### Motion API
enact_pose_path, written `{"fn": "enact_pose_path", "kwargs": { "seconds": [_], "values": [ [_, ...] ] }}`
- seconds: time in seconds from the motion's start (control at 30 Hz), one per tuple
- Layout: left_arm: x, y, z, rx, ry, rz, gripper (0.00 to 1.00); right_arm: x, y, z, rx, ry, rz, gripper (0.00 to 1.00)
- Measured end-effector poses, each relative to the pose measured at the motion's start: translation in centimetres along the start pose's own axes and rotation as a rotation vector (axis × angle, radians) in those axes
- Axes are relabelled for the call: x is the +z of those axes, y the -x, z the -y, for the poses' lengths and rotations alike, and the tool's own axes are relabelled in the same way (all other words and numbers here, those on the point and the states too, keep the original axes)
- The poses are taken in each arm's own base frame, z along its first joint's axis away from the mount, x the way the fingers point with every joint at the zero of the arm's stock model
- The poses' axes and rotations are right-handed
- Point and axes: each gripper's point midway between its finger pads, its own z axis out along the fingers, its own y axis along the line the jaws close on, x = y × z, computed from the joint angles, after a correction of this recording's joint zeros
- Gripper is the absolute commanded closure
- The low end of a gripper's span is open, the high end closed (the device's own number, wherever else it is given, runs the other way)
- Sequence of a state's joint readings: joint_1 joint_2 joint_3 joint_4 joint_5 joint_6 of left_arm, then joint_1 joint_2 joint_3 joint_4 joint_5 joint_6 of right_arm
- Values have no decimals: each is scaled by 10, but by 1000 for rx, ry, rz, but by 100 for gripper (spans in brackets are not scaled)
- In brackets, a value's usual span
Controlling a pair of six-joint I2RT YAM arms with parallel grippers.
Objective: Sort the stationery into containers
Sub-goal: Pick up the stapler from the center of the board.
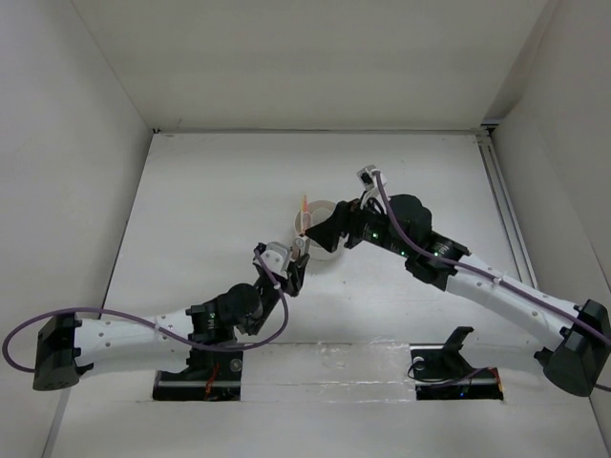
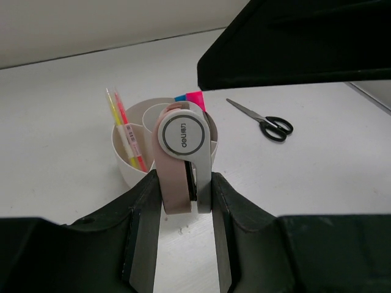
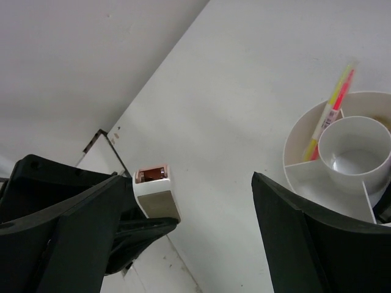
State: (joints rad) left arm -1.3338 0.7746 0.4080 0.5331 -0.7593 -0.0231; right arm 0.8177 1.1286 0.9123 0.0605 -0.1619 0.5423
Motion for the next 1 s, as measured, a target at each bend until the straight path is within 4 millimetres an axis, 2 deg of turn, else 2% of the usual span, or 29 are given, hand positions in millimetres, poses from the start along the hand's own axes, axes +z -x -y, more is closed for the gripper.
{"fn": "enact_pose_path", "kwargs": {
  "seconds": [0.23,0.4,0.47,0.5,0.57,0.63,0.7,0.77,0.83,0.87,0.93,0.97,1.0],
  "values": [
    [0,-1,2,26,-15,-3,100,7,-18,-22,-3,63,-33,12],
    [2,-6,3,42,-18,-15,100,12,-27,-30,-1,87,-48,25],
    [2,-7,4,46,-20,-17,100,13,-30,-28,1,84,-53,28],
    [2,-7,4,46,-21,-17,100,14,-33,-26,2,81,-57,35],
    [1,-6,4,43,-24,-14,100,15,-37,-23,6,73,-67,38],
    [1,-4,4,39,-26,-10,100,15,-39,-22,10,70,-72,50],
    [0,-1,3,32,-26,-3,100,15,-39,-22,9,71,-72,52],
    [-1,1,3,28,-29,2,100,15,-38,-23,10,74,-67,61],
    [-2,2,2,24,-29,3,100,15,-37,-23,6,77,-62,72],
    [-2,2,2,19,-28,4,100,15,-37,-23,5,78,-61,83],
    [-2,3,2,13,-29,5,100,15,-37,-24,4,82,-60,87],
    [-2,3,2,10,-29,6,100,15,-36,-24,4,83,-60,97],
    [-3,3,2,9,-29,6,85,15,-36,-24,3,85,-59,99]
  ]
}}
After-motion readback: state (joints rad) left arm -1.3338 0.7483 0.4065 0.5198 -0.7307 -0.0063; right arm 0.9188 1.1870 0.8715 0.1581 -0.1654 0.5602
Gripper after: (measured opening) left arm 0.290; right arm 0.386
